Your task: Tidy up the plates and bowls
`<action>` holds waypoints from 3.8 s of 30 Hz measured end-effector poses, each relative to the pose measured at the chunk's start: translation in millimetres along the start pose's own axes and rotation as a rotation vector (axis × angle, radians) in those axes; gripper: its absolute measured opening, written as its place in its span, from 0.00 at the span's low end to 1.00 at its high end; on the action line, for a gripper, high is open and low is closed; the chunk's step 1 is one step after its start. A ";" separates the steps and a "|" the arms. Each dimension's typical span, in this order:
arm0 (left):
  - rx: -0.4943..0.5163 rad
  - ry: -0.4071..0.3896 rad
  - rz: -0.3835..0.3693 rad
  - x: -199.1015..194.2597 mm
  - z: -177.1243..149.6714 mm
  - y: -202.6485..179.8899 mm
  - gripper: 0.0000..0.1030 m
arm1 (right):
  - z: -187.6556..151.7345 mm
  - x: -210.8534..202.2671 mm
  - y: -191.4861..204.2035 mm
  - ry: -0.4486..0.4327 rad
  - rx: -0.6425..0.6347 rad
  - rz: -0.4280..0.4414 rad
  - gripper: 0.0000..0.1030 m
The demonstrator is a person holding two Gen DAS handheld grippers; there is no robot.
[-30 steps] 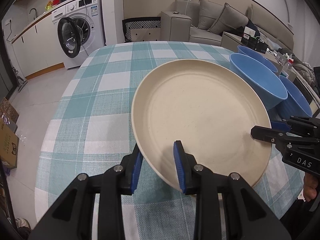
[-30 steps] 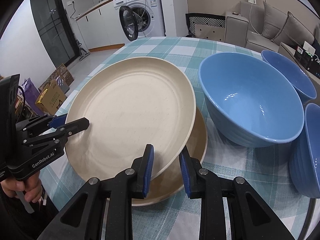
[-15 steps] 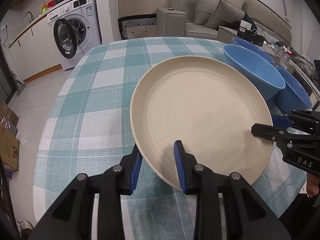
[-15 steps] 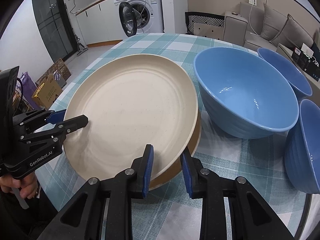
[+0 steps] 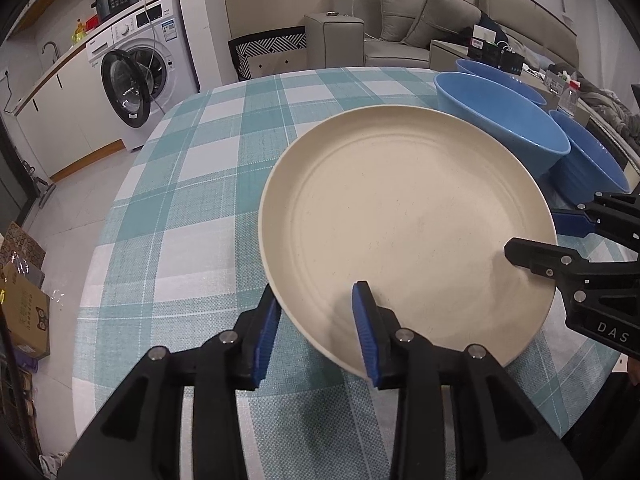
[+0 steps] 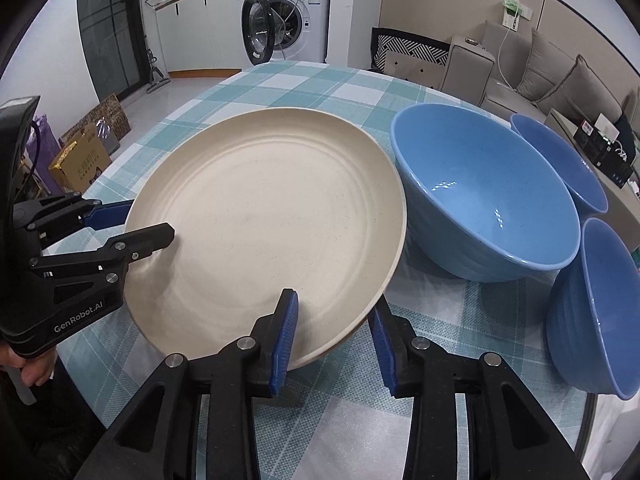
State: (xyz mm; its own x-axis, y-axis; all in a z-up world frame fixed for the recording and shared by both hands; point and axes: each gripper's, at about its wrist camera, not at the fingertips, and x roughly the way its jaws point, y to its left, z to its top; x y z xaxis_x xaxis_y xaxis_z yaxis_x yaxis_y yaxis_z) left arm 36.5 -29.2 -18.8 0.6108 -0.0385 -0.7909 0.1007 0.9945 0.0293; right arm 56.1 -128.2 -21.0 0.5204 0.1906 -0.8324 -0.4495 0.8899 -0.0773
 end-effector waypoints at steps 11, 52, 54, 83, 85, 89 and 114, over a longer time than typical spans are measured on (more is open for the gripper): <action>0.026 0.019 0.006 4.6 -1.1 -1.8 0.41 | 0.2 3.3 4.0 -0.008 -0.023 0.000 0.48; 0.012 -0.042 -0.084 -18.4 7.1 5.4 0.78 | 4.8 -23.4 9.4 -0.157 -0.049 0.062 0.98; 0.000 -0.050 -0.110 -21.3 8.5 7.8 0.82 | 5.5 -29.2 9.4 -0.178 -0.048 0.084 0.99; 0.002 -0.156 -0.159 -46.5 15.9 0.5 1.00 | 10.1 -74.4 -9.5 -0.316 0.023 0.111 0.99; 0.003 -0.158 -0.161 -47.8 17.4 -1.6 1.00 | 10.6 -77.6 -13.2 -0.322 0.037 0.115 0.99; 0.005 -0.170 -0.156 -49.9 22.1 -4.2 1.00 | 10.2 -88.4 -21.0 -0.337 0.048 0.103 0.99; 0.069 -0.223 -0.223 -54.9 86.0 -53.9 1.00 | 1.1 -143.4 -90.8 -0.394 0.133 0.053 0.99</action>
State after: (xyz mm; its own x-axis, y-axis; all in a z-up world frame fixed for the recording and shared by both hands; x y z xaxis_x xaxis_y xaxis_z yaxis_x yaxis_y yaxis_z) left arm 65.1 -89.1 75.6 0.7237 -0.2827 -0.6295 0.2994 0.9505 -0.0827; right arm 23.1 -235.8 106.1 0.7485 0.3588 -0.5577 -0.3990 0.9154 0.0534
